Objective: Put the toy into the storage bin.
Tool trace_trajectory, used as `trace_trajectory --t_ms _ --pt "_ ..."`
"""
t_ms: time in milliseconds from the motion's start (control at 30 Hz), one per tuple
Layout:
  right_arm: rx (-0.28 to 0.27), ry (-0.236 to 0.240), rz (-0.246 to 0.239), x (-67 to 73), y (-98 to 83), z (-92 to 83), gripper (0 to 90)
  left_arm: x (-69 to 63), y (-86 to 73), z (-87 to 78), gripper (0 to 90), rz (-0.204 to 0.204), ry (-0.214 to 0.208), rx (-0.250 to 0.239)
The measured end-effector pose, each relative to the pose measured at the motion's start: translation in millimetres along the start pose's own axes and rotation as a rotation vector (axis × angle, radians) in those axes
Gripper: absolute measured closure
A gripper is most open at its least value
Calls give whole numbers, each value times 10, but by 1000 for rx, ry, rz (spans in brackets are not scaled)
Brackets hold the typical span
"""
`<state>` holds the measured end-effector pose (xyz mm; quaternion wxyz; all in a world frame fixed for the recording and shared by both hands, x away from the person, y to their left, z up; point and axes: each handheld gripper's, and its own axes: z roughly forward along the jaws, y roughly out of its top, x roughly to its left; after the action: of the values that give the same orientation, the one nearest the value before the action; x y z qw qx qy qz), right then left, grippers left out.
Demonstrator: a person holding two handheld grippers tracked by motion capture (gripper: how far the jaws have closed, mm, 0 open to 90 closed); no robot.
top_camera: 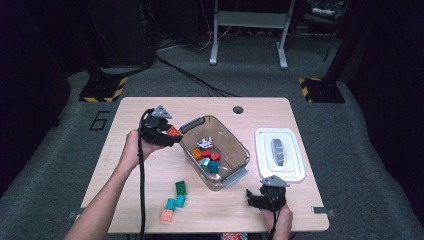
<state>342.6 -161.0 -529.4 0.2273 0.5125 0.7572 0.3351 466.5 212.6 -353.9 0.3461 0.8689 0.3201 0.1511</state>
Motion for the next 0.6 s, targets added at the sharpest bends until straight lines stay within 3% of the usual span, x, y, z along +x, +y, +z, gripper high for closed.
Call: trace_trajectory --t_ms 600 --pt "-1 0 -2 -1 0 0 122 -67 125 411 428 15 -39 72"
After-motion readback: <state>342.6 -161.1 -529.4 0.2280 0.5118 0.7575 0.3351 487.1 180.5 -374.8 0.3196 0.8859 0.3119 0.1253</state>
